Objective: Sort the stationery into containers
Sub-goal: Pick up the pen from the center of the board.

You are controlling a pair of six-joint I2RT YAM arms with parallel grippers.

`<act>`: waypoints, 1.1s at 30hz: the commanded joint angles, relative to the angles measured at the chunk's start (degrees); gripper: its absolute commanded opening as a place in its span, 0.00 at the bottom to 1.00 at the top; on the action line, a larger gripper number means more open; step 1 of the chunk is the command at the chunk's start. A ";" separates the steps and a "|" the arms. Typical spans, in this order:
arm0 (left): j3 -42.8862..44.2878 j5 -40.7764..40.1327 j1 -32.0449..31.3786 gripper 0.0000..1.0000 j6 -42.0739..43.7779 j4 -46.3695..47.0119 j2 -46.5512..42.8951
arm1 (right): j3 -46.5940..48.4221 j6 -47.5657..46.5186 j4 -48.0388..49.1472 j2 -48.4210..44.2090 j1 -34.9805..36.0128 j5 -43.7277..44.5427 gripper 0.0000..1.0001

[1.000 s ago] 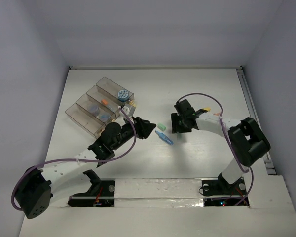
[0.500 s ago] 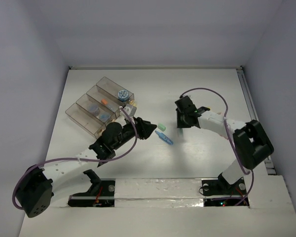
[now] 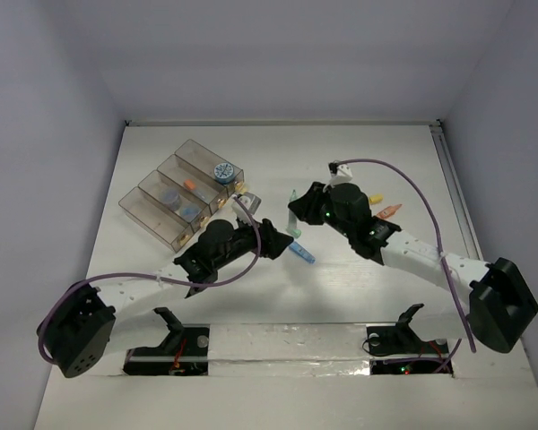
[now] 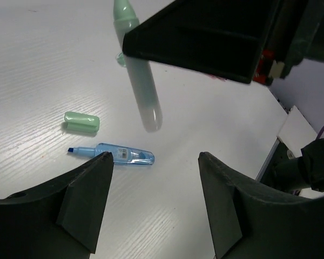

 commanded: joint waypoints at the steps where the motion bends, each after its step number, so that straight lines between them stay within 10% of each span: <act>1: 1.90 0.85 -0.32 0.61 -0.28 4.14 0.17 | -1.63 4.10 12.02 0.62 3.27 0.24 0.01; 21: 1.37 -7.59 -0.32 0.36 0.16 2.56 -0.09 | -2.60 7.00 14.57 3.87 8.64 -2.13 0.01; 27: 1.64 -7.85 -0.32 0.01 0.51 2.38 0.35 | -3.30 7.96 14.92 3.87 8.64 -2.22 0.01; 33: 1.37 -7.85 -0.32 0.00 1.56 1.94 -0.97 | -2.87 6.30 11.16 0.54 8.64 1.81 0.44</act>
